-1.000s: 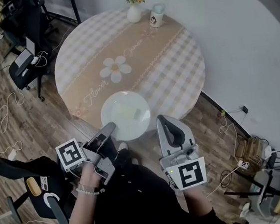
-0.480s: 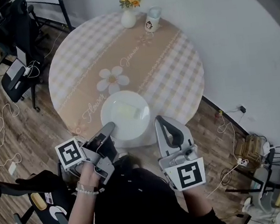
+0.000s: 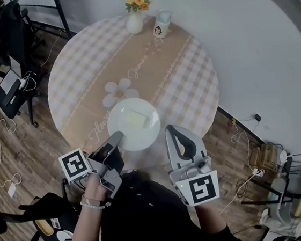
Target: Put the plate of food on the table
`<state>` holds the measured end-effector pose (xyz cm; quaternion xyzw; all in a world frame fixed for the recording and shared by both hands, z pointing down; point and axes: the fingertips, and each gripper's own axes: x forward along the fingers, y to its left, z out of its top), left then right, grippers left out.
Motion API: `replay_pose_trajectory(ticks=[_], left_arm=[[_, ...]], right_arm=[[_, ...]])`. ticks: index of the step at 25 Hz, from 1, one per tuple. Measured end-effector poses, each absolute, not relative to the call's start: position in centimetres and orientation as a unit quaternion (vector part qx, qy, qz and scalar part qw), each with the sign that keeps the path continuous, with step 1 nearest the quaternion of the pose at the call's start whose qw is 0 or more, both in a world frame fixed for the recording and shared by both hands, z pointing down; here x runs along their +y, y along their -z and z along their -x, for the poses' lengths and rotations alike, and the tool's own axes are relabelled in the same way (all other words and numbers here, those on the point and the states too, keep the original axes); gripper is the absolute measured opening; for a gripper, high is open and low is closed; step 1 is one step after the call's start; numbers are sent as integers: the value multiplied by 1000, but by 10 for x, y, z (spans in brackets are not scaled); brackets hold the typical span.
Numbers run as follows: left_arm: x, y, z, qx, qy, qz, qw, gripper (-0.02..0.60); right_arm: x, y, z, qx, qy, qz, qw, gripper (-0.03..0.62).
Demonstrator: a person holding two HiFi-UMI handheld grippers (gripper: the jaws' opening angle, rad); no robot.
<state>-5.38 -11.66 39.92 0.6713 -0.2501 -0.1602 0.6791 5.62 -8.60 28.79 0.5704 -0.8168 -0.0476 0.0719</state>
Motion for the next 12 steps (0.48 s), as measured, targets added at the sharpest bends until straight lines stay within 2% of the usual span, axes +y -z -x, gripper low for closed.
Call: replay_pose_trajectory(ticks=[12], left_arm=[[-132,-406,39,-229,141,-678,684,12]], right_arm=[[-92,-293,-61,-802,33,-591,82,0]])
